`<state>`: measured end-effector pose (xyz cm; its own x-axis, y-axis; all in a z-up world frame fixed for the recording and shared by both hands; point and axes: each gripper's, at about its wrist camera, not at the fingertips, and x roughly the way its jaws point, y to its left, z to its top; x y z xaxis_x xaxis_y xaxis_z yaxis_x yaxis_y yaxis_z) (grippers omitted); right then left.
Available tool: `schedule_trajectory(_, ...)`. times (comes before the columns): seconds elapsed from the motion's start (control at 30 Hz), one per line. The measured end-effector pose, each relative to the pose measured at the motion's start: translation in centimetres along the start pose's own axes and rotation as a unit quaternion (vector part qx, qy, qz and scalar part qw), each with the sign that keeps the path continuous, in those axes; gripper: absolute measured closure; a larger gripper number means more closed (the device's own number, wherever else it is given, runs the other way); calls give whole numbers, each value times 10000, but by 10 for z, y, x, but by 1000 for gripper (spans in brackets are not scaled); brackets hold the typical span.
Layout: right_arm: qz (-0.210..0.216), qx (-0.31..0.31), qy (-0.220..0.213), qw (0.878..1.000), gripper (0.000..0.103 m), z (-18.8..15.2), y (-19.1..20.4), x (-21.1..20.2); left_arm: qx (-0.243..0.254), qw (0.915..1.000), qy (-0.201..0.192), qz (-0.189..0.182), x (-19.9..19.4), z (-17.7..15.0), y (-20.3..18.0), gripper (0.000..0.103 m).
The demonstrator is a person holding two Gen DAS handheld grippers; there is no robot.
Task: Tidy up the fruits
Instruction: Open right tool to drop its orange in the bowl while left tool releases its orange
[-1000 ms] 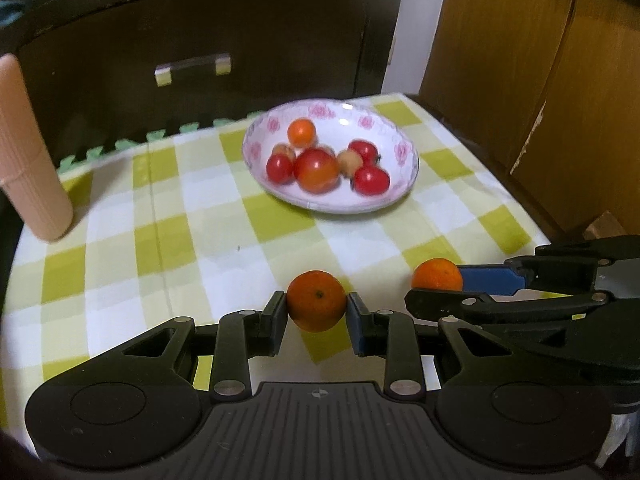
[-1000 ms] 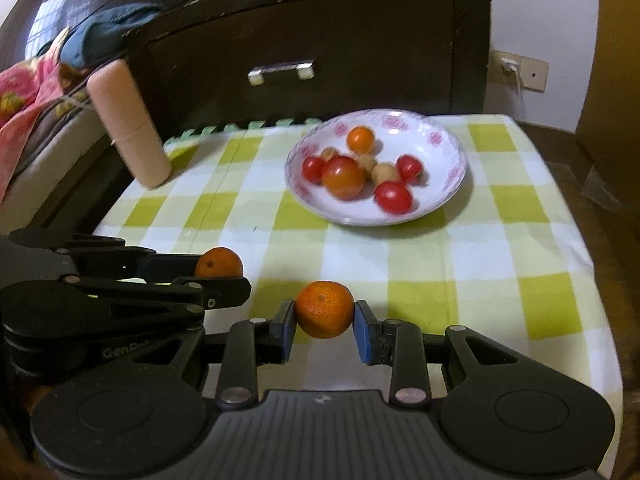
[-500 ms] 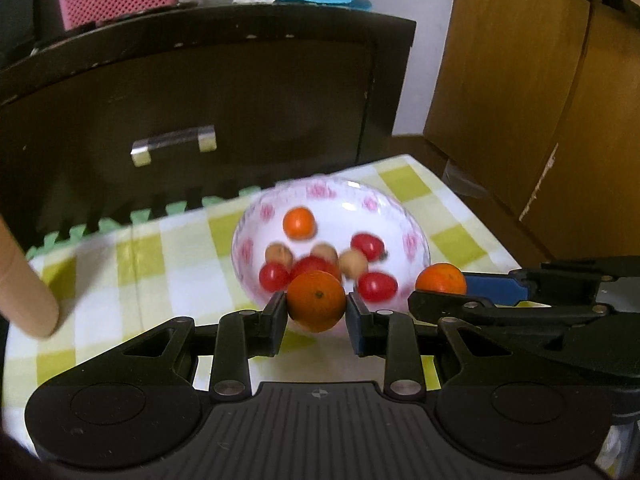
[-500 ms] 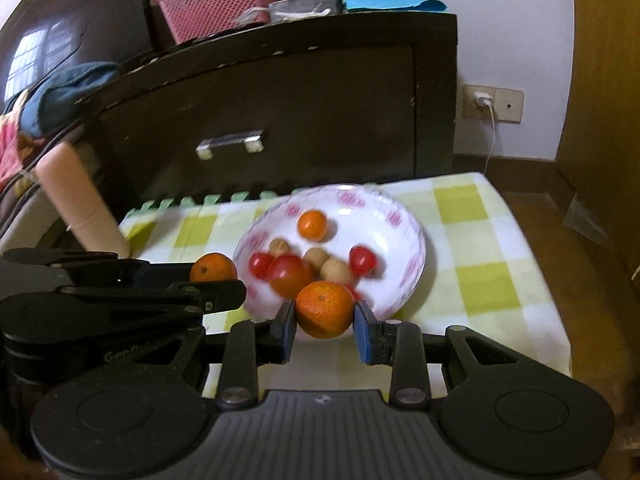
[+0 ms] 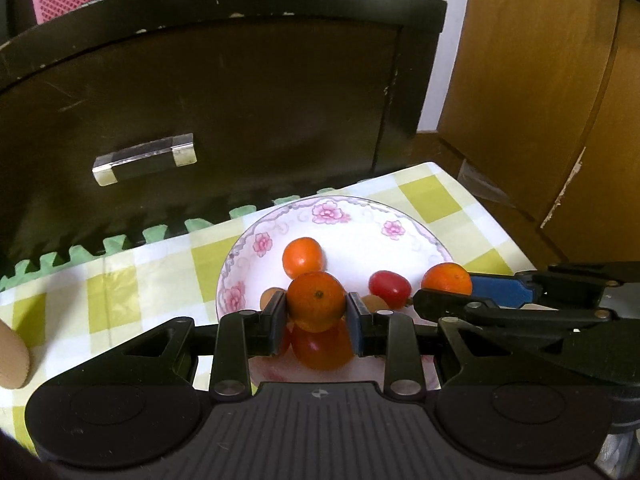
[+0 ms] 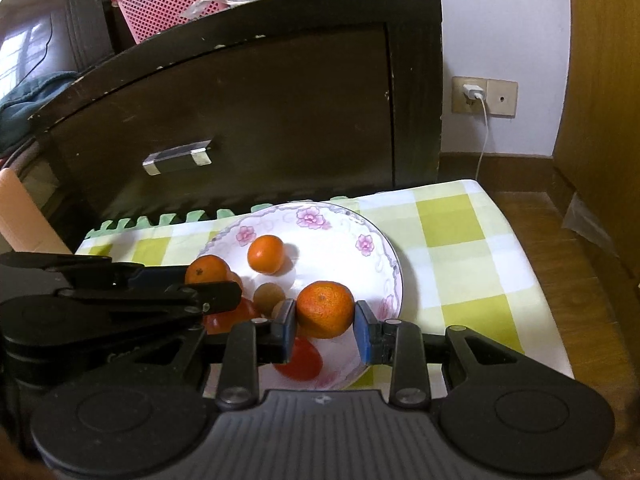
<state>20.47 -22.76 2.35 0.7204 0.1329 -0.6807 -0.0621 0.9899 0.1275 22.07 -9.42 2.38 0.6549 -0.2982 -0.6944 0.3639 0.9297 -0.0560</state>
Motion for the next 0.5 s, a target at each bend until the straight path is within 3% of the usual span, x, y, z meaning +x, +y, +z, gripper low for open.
schedule_trajectory(0.5,52,132,22,9999,72,4,-6,21,-130,9998,114,26,23,5,8,65)
